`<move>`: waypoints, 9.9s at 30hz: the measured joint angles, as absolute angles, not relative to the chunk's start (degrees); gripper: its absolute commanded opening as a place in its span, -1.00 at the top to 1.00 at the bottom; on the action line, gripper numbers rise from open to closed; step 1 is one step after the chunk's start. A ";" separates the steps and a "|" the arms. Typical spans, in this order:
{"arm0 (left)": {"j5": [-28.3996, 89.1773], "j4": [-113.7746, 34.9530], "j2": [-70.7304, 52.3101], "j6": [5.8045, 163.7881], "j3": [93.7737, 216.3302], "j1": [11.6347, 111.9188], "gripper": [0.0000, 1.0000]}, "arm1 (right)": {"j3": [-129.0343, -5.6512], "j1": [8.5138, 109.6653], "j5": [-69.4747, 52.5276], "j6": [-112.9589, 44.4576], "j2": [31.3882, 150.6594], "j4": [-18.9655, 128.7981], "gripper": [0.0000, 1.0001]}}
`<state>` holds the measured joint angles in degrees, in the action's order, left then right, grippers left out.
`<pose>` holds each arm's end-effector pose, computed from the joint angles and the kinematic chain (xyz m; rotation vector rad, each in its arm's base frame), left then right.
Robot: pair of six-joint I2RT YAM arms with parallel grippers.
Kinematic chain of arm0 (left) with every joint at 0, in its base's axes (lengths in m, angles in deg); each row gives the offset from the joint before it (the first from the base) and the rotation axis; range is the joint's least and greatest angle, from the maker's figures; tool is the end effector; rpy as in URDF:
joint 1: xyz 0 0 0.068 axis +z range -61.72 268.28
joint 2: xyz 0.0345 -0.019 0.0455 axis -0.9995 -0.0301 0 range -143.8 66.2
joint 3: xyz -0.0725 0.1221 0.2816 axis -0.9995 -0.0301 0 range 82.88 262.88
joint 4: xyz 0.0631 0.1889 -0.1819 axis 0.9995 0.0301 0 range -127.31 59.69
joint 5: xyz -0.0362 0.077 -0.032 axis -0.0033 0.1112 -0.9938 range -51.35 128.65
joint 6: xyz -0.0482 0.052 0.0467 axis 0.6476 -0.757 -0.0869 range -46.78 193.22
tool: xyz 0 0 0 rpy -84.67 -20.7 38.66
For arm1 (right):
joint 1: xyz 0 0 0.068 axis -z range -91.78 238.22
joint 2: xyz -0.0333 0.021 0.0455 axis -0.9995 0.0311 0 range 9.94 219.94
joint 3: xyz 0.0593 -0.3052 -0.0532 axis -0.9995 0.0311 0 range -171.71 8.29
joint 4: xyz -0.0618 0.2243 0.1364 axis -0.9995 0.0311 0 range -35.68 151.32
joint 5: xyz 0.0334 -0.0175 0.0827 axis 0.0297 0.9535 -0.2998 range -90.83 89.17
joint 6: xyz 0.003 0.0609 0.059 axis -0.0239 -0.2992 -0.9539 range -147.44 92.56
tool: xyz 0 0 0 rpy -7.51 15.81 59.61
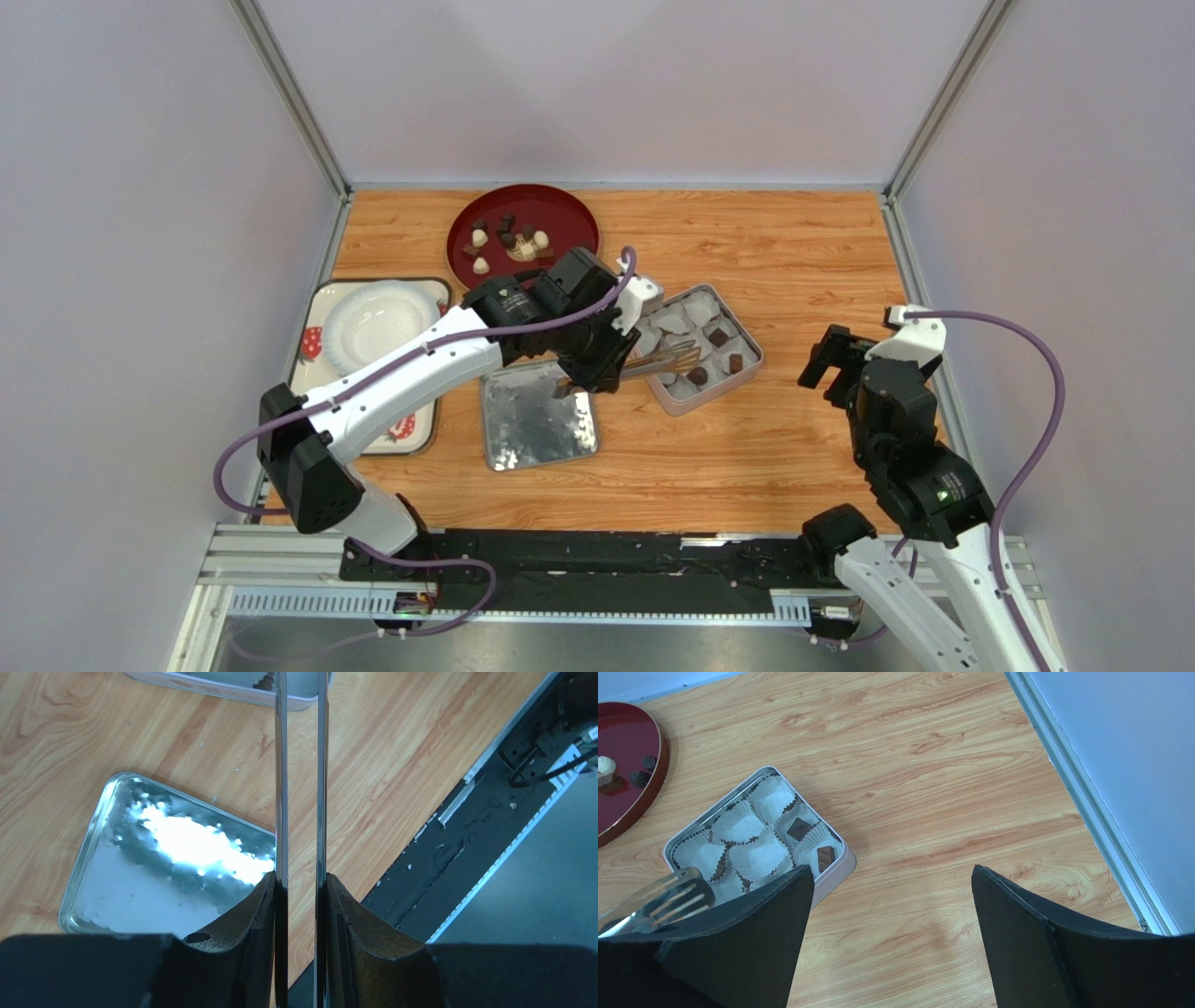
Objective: Pack the chocolate
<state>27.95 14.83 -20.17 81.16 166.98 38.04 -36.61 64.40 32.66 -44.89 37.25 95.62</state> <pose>0.2083 -0.2720 0.3508 1.0178 2.4134 -0.6228 0.1034 0.0006 0.3339 0.2643 1.8955 -0.0967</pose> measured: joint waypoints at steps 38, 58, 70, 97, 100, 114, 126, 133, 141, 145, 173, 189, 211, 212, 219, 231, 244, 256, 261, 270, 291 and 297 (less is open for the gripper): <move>26.77 15.82 -28.06 80.33 166.98 36.49 0.17 | -36.59 64.40 32.40 -44.89 38.06 95.62 -0.74; 40.52 12.45 -16.06 84.92 167.20 45.71 0.31 | -36.53 64.40 32.05 -44.89 38.08 95.62 -0.73; 47.84 11.51 -15.25 91.00 160.27 63.76 0.26 | -36.55 64.40 31.90 -44.89 38.08 95.60 -0.73; 43.64 3.71 -31.95 92.46 165.05 78.65 0.08 | -36.53 64.40 31.61 -44.89 37.89 95.58 -0.73; 43.58 3.55 -32.98 92.46 165.40 78.91 0.08 | -36.53 64.40 31.61 -44.89 37.93 95.58 -0.74; 41.87 4.58 -34.12 92.40 165.45 79.02 0.22 | -36.53 64.40 31.61 -44.89 37.97 95.58 -0.73; 38.88 5.54 -32.50 91.92 164.97 78.87 0.42 | -36.53 64.40 31.57 -44.89 37.95 95.58 -0.73; 37.33 6.68 -26.88 90.78 163.37 77.40 0.42 | -36.53 64.40 31.42 -44.89 37.87 95.58 -0.72; 35.08 7.03 -24.11 90.21 163.13 71.35 0.42 | -36.53 64.40 31.16 -44.91 37.76 95.58 -0.72; 33.33 7.23 -24.11 90.23 163.35 66.67 0.41 | -36.53 64.43 31.16 -44.91 37.54 95.58 -0.72; 26.86 7.12 -39.80 89.31 185.12 45.60 0.37 | -36.53 64.40 31.18 -44.89 37.65 95.58 -0.72; 29.04 8.76 -48.35 89.10 188.86 44.42 0.25 | -36.53 64.40 31.18 -44.89 37.65 95.58 -0.72; 29.22 8.65 -49.44 88.94 190.63 44.42 0.14 | -36.53 64.40 31.11 -44.87 38.00 95.58 -0.72; 29.22 8.63 -49.44 88.94 190.65 44.42 0.16 | -36.53 64.40 31.11 -44.89 38.00 95.58 -0.72; 31.08 8.65 -49.18 88.92 190.80 44.40 0.32 | -36.53 64.40 31.09 -44.87 38.00 95.58 -0.72; 37.83 7.97 -35.60 89.45 185.51 47.85 0.40 | -36.53 64.40 30.96 -44.82 37.97 95.58 -0.72; 42.33 8.63 -30.77 89.55 175.79 60.42 0.36 | -36.53 64.40 30.54 -44.74 38.00 95.58 -0.71; 42.38 8.30 -38.20 88.75 178.34 63.30 0.23 | -36.53 64.40 30.54 -44.69 38.78 95.58 -0.71; 42.16 8.28 -40.94 87.98 179.50 63.55 0.17 | -36.53 64.40 30.56 -44.67 38.87 95.58 -0.71; 41.63 8.47 -43.17 86.93 182.58 63.57 0.13 | -36.53 64.40 30.56 -44.60 39.11 95.58 -0.71; 39.75 9.67 -48.26 86.56 183.83 63.57 0.14 | -36.53 64.40 30.56 -44.52 39.22 95.58 -0.71; 39.75 10.33 -48.80 86.49 183.87 63.57 0.25 | -36.53 64.40 30.56 -44.52 39.22 95.58 -0.71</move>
